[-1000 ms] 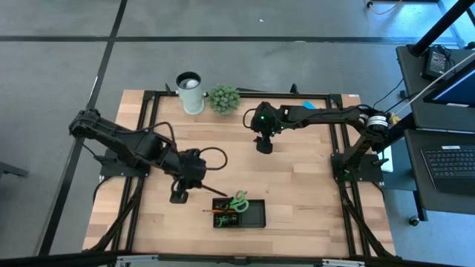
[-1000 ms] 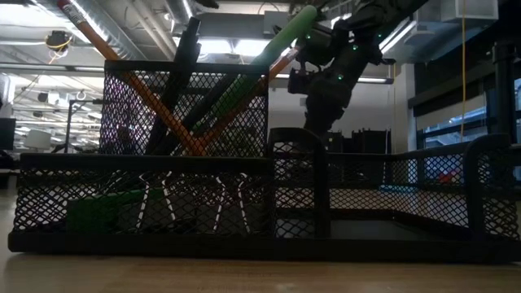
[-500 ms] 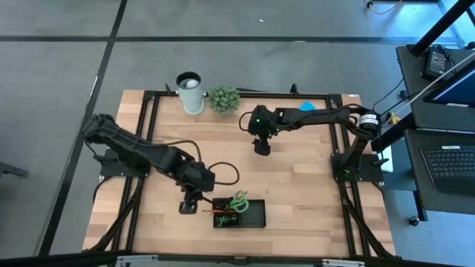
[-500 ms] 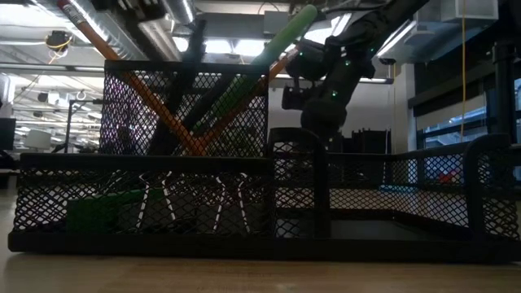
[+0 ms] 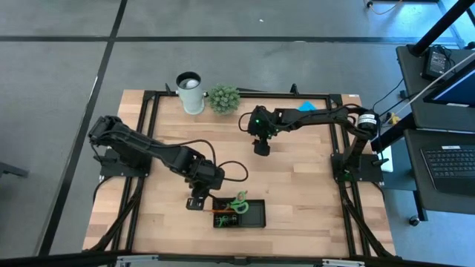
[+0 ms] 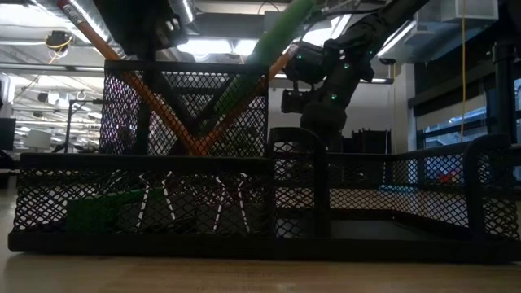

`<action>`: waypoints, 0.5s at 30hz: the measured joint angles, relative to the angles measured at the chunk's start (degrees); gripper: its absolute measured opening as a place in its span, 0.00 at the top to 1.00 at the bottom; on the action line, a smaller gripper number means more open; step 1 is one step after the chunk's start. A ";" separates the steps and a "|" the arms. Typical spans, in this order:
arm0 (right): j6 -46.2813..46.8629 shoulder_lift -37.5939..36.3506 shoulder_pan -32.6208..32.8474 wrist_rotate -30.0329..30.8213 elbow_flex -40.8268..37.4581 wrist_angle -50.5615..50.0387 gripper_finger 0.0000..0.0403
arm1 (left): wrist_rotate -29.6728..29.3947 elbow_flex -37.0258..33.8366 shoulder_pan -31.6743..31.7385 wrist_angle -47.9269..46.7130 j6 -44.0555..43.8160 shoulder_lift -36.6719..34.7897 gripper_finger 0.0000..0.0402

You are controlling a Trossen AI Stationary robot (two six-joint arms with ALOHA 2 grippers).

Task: Pick and place office supplies into organizer
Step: Put the black pen into the black desk organizer

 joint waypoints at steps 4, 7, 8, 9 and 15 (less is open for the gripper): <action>-0.03 0.00 0.00 -0.01 0.00 0.21 0.41 | 0.12 0.00 0.29 0.06 3.01 0.40 0.89; -0.15 0.00 0.00 0.01 0.00 0.27 0.41 | 0.27 0.00 0.62 0.44 4.91 0.63 0.90; -0.14 0.00 0.00 -0.01 0.00 0.43 0.41 | 0.23 0.00 0.65 0.52 5.45 0.67 0.90; -0.11 0.00 0.00 0.00 0.00 0.71 0.41 | 0.19 0.00 0.69 0.76 6.20 0.68 0.90; -0.20 0.00 0.00 0.01 0.00 1.21 0.41 | 0.15 0.00 0.68 2.23 9.40 2.03 0.89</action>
